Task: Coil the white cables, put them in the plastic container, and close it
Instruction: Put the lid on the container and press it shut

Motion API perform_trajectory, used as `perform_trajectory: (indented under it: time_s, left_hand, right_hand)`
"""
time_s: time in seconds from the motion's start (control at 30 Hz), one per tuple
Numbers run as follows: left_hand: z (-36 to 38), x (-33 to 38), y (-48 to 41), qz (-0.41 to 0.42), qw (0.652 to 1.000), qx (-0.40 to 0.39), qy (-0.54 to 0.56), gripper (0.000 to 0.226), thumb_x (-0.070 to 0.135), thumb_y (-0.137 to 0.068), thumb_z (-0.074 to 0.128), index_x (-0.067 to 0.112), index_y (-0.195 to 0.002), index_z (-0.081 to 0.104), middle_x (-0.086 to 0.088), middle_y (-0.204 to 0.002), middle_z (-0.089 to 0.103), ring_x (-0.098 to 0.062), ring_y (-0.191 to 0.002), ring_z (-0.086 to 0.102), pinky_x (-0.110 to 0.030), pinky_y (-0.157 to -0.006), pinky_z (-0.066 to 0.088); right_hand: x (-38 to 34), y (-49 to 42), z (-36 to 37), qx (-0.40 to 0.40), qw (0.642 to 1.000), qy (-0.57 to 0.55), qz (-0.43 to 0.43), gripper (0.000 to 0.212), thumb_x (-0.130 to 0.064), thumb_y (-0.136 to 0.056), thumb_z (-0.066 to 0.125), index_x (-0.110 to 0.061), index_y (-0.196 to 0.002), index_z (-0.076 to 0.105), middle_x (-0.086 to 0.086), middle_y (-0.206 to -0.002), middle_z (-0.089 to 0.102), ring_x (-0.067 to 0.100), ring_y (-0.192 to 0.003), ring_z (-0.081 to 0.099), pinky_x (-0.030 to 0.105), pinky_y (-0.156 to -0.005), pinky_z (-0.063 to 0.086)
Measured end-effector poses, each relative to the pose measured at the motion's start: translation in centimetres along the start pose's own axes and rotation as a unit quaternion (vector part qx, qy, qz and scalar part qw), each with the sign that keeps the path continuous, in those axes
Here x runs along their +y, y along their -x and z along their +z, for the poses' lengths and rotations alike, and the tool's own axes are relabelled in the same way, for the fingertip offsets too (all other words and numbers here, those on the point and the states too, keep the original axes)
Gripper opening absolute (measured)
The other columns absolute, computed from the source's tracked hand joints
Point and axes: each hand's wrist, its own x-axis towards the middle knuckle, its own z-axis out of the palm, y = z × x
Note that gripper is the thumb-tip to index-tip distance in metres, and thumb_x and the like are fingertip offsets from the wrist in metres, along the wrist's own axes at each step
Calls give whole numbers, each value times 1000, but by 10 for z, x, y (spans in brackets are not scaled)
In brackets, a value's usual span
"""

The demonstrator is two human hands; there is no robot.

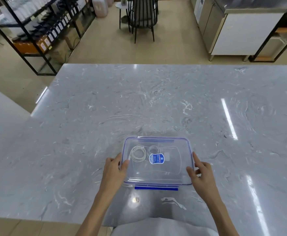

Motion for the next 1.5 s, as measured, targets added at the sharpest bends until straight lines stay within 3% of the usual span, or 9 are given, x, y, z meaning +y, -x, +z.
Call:
perform_trajectory:
  time_s: [0.4,0.67,0.87,0.93,1.03,1.17,1.33,1.5]
  left_hand:
    - [1,1,-1,-13,1000,-3,9,39,34,-99,50,22,-136,53,-8,-107,49,-17,-89,57,-25,-80,44]
    - [2,-3,-4,-25,1000,-11,16,43,38,-98,51,22,-138,52,-11,-111,53,-21,-97,58,-38,-90,54]
    - [6,-9,-6,-24,999,-3,27,41,41,-97,51,29,-137,50,-3,-106,51,-13,-89,54,-29,-80,50]
    - [7,-9,-7,-25,999,-6,27,41,41,-98,50,30,-137,50,-3,-107,51,-13,-89,54,-28,-80,50]
    - [7,-9,-8,-32,999,-18,25,41,41,-98,49,29,-137,50,-5,-112,53,-18,-96,57,-34,-86,54]
    - [6,-10,-9,-32,998,-29,34,43,40,-98,50,27,-139,49,-9,-115,57,-22,-100,60,-40,-90,56]
    - [6,-10,-8,-27,996,-33,73,33,38,-96,55,31,-128,56,-11,-113,62,-23,-97,62,-45,-88,56]
    - [7,-13,-11,-63,993,-41,95,57,41,-94,58,31,-147,38,-9,-125,53,-22,-106,58,-44,-95,53]
  right_hand:
    - [-1,2,3,-2,1000,5,16,56,-29,-96,55,-30,-149,34,4,-121,44,25,-96,59,38,-86,53]
    - [-2,0,3,-14,999,10,28,55,-31,-98,52,-35,-149,31,10,-117,46,23,-91,60,36,-84,52]
    - [-2,-4,5,-31,999,8,32,55,-29,-99,50,-30,-150,30,20,-114,60,36,-97,61,39,-79,51]
    - [-1,-5,5,-33,999,10,36,55,-30,-99,49,-30,-151,29,20,-114,61,35,-98,61,42,-83,54]
    - [-1,-5,6,-33,998,15,43,55,-32,-99,48,-32,-151,28,18,-115,60,32,-99,61,48,-91,55]
    - [0,-5,6,-31,998,14,51,56,-32,-98,50,-34,-150,28,19,-115,57,32,-99,60,47,-90,55]
    - [-1,-5,4,-34,998,-10,54,58,-29,-96,55,-32,-149,32,17,-120,52,31,-99,59,48,-89,55]
    - [-2,-5,4,-34,997,-30,68,57,-32,-95,55,-34,-148,34,17,-127,51,34,-104,60,49,-89,55]
